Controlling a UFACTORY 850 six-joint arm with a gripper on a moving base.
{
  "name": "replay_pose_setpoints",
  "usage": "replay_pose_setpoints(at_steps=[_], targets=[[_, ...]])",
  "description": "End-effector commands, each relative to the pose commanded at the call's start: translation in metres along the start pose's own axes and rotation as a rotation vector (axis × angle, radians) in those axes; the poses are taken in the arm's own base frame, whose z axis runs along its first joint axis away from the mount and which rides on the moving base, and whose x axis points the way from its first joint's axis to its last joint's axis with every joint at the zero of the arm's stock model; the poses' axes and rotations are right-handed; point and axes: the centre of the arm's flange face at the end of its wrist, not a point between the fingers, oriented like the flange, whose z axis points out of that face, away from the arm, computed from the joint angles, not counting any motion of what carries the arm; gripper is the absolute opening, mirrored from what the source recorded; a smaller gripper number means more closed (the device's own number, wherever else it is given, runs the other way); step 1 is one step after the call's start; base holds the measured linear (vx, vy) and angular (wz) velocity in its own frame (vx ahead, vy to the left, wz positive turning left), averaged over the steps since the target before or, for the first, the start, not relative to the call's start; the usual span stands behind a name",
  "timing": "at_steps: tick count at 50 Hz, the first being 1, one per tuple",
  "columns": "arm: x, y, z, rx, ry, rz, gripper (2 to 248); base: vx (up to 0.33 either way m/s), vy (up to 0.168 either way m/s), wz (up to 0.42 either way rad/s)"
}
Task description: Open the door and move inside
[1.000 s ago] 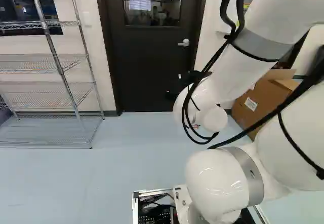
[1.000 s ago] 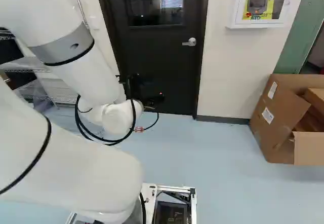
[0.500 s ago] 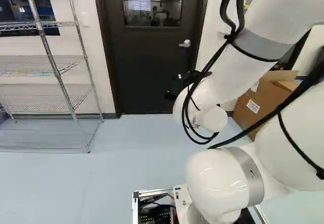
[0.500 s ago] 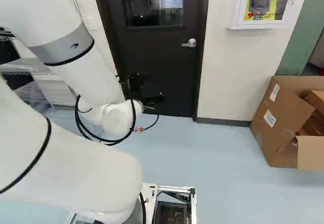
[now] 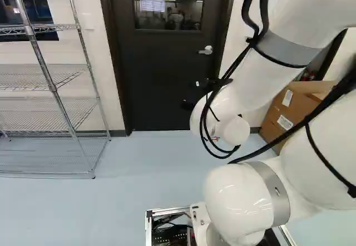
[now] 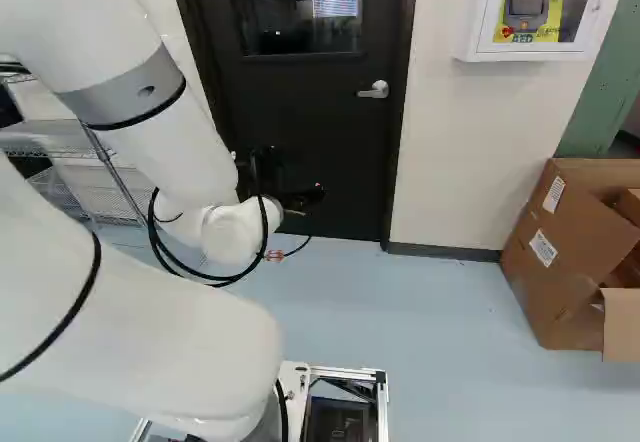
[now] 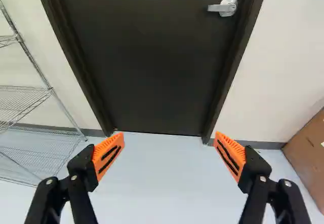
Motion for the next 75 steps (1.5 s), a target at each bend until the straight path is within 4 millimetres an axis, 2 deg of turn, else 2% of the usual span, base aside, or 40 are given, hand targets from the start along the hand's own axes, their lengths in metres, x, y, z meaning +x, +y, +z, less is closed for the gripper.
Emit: replay_pose_setpoints(at_steps=[47, 75], targets=[[0.0000, 0.0000, 0.0000, 0.000, 0.000, 0.000, 247, 0.196, 0.016, -0.005], [0.0000, 0.0000, 0.0000, 0.000, 0.000, 0.000, 247, 0.171, 0.020, -0.261]])
